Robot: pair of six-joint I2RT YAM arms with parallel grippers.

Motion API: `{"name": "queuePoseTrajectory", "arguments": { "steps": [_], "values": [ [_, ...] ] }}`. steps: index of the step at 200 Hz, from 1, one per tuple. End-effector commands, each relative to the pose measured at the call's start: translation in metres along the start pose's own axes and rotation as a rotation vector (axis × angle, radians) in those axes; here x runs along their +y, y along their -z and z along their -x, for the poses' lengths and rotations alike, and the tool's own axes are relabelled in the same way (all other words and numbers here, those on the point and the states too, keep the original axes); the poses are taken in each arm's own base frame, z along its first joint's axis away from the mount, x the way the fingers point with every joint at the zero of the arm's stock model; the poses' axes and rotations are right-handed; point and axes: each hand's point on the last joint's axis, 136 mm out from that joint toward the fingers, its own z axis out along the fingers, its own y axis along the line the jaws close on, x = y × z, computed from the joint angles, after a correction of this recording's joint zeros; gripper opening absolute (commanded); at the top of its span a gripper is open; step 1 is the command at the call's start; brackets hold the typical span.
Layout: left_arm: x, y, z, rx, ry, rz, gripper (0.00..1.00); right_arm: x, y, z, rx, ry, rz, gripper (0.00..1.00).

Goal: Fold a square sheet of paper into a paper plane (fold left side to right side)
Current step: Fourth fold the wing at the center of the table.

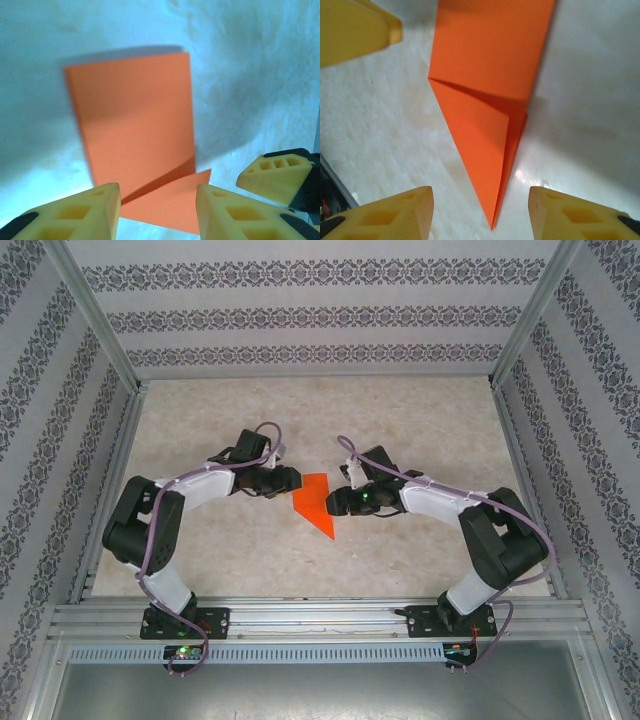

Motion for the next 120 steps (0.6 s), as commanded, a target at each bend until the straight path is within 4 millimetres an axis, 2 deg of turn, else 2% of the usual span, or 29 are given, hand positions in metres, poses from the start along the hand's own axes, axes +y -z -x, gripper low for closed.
{"name": "queuePoseTrajectory", "arguments": {
  "steps": [1, 61, 120],
  "values": [
    [0.017, 0.009, 0.009, -0.087, 0.054, 0.036, 0.45, 0.009, -0.010, 0.024, -0.052, 0.139, 0.046, 0.56],
    [0.028, 0.009, 0.004, -0.100, 0.102, 0.022, 0.47, 0.006, -0.030, 0.024, -0.029, 0.124, 0.099, 0.55],
    [0.028, 0.005, 0.004, -0.100, 0.118, 0.008, 0.49, 0.005, -0.034, 0.021, -0.028, 0.105, 0.112, 0.44]
  ]
}}
